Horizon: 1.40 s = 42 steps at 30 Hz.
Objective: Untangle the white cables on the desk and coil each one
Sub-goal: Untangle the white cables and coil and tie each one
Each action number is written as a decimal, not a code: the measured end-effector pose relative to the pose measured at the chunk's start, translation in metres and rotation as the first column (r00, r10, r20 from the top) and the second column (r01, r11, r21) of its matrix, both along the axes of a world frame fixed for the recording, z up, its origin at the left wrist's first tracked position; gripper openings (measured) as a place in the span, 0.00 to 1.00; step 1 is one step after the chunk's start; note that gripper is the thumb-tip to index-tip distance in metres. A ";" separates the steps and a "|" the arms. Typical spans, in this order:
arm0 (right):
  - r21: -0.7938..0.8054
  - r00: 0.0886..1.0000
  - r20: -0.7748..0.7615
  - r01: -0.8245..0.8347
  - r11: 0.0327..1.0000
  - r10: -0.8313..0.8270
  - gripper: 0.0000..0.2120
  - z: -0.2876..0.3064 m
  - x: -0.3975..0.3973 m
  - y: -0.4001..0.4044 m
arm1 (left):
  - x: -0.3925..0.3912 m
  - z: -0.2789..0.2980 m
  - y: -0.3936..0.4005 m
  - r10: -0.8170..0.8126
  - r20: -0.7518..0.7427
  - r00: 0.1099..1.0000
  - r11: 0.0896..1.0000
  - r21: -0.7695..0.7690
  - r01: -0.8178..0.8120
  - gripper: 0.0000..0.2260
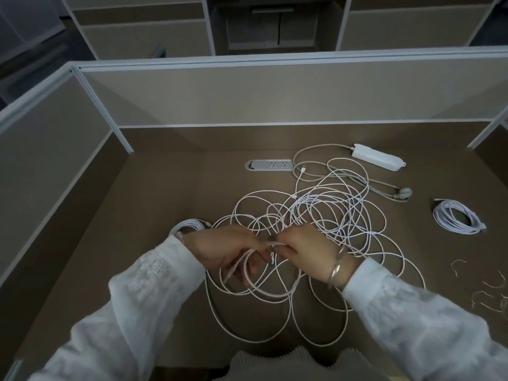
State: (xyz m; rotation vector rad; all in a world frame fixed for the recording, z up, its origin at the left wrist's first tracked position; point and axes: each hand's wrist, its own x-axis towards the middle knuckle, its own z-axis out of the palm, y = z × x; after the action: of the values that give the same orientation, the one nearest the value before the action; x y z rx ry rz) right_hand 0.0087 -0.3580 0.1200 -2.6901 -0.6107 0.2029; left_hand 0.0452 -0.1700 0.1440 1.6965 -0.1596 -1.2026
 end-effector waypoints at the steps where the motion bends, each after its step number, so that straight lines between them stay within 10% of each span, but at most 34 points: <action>1: -0.006 1.000 0.028 -0.004 1.000 0.004 0.14 -0.002 -0.002 0.001 | 0.001 0.000 0.000 0.006 -0.087 0.996 1.000 -0.011 -0.007 0.14; 8: 0.183 0.990 0.127 0.034 0.983 -0.058 0.15 -0.001 -0.006 0.011 | 0.000 -0.002 -0.003 0.112 -0.128 0.986 0.978 -0.162 -0.132 0.15; 12: 0.277 0.982 -0.100 0.183 0.943 -0.161 0.28 -0.002 0.003 -0.017 | 0.014 0.001 0.020 0.200 -0.138 0.970 0.956 -0.188 -0.224 0.13; 21: 0.294 0.970 -0.085 0.245 0.924 -0.230 0.15 -0.026 0.025 -0.074 | 0.037 0.022 0.067 0.378 0.025 0.925 0.906 -0.214 -0.365 0.14; 32: 0.253 0.948 0.014 0.305 0.918 -0.319 0.14 -0.007 0.034 -0.107 | 0.050 0.040 0.105 0.706 -0.023 0.708 0.638 -0.413 -0.650 0.18; 42: 0.262 0.997 0.051 0.045 0.964 -0.061 0.07 0.010 -0.010 -0.011 | 0.037 0.003 0.051 0.732 0.044 0.680 0.641 -0.385 -0.665 0.15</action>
State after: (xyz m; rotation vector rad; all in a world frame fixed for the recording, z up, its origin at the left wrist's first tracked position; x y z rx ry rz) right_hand -0.0018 -0.3690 0.1298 -2.4604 -0.5404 0.0264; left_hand 0.0823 -0.1191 0.1473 1.3512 0.1702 -0.3766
